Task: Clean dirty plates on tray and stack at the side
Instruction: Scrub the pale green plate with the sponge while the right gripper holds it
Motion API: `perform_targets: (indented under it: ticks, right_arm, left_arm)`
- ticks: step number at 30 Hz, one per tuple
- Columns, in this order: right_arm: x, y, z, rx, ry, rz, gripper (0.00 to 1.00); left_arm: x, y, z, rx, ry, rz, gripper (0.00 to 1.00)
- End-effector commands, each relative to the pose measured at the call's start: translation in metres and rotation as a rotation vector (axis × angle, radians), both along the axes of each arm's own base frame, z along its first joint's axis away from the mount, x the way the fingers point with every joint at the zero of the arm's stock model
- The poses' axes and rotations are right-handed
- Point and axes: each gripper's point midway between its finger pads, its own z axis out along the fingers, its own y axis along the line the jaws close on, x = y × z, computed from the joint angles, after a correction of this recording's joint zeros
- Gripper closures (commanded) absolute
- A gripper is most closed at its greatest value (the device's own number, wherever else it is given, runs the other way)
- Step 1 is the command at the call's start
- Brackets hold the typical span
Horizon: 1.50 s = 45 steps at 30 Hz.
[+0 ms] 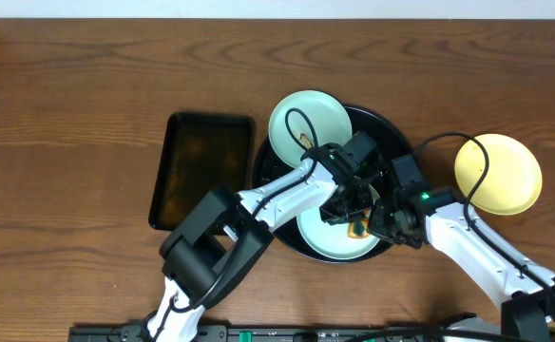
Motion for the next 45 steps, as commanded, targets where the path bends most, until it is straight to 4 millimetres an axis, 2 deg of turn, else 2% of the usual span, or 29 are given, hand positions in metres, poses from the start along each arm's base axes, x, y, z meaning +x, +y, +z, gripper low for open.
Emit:
perform_targets:
  ticks: [1, 7, 11, 13, 16, 20, 26, 32, 37, 41, 45]
  right_arm:
    - [-0.004, -0.003, -0.001, -0.017, 0.014, -0.013, 0.99]
    - [-0.007, -0.004, -0.001, -0.022, 0.025, -0.013, 0.99]
    - [-0.008, -0.005, -0.001, -0.028, 0.031, -0.013, 0.99]
    - [-0.008, -0.005, -0.001, -0.028, 0.031, -0.013, 0.99]
    - [-0.008, -0.005, -0.001, -0.028, 0.031, -0.013, 0.99]
    - [-0.009, -0.006, -0.001, -0.029, 0.034, -0.013, 0.99]
    - [-0.01, -0.006, -0.001, -0.031, 0.038, -0.013, 0.99]
    - [-0.01, -0.006, -0.001, -0.031, 0.038, -0.013, 0.99]
    - [-0.01, -0.006, -0.001, -0.031, 0.038, -0.013, 0.99]
    - [-0.01, -0.006, -0.001, -0.03, 0.038, -0.013, 0.99]
    - [-0.01, -0.006, -0.001, -0.03, 0.039, -0.013, 0.99]
  left_arm:
    - [0.015, 0.042, -0.042, 0.178, -0.033, 0.038, 0.92]
    - [0.038, 0.066, -0.042, 0.189, -0.02, 0.117, 0.93]
    - [0.054, 0.08, -0.034, 0.177, -0.039, 0.132, 0.93]
    - [0.06, 0.083, -0.027, 0.159, -0.061, 0.118, 0.93]
    - [0.061, 0.078, -0.013, 0.116, -0.1, 0.043, 0.93]
    - [0.036, 0.055, -0.004, 0.017, -0.119, -0.207, 0.92]
    - [-0.01, 0.052, -0.006, 0.029, -0.077, -0.449, 0.92]
    - [-0.037, 0.033, -0.001, -0.055, -0.081, -0.618, 0.92]
    - [-0.045, 0.024, -0.001, -0.063, -0.092, -0.643, 0.93]
    - [-0.042, 0.017, 0.001, -0.075, -0.068, -0.549, 0.93]
    - [-0.047, -0.007, 0.014, -0.202, -0.024, -0.49, 0.93]
